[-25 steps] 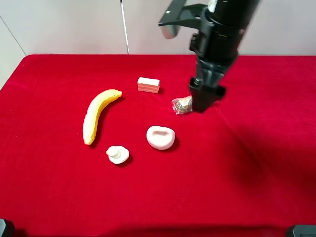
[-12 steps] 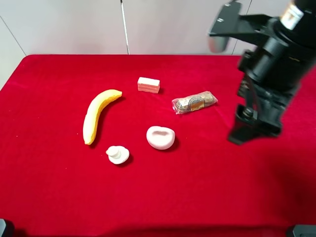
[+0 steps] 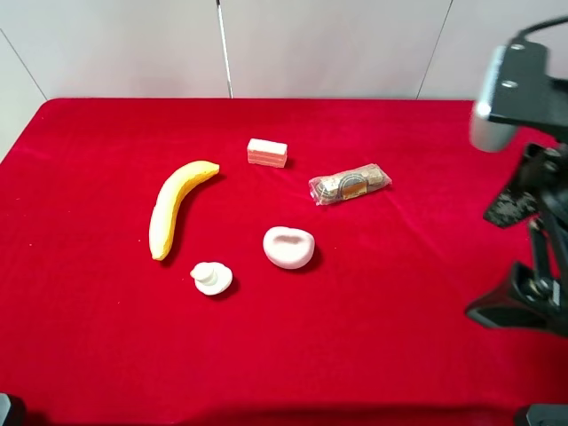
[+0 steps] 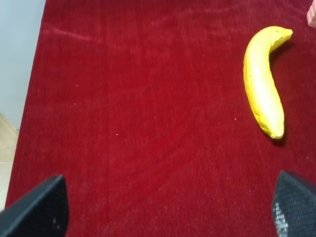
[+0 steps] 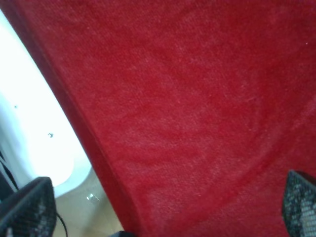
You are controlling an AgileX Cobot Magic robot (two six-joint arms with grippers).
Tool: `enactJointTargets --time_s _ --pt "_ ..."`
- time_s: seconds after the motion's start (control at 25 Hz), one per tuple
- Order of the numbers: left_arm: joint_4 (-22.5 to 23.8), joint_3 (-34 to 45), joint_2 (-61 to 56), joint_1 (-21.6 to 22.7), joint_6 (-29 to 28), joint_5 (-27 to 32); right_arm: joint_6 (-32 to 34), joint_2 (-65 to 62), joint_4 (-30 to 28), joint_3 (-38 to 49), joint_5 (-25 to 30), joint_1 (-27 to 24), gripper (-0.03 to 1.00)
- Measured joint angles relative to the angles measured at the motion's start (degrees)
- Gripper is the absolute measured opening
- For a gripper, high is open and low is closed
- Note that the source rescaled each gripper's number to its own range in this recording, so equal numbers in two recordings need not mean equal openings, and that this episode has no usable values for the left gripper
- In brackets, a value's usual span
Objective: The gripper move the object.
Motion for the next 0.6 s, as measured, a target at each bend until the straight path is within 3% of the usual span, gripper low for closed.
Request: enactJointTargets --time_s 0.28,0.6 --pt "0.0 0.0 0.0 0.0 0.0 0.0 1.0 -11.0 1.7 6.8 -2.3 0.0 1.00" --pt "0.0 0.0 0.0 0.0 0.0 0.0 8.4 -21.9 1.8 13.6 -6.0 0.3 1.00"
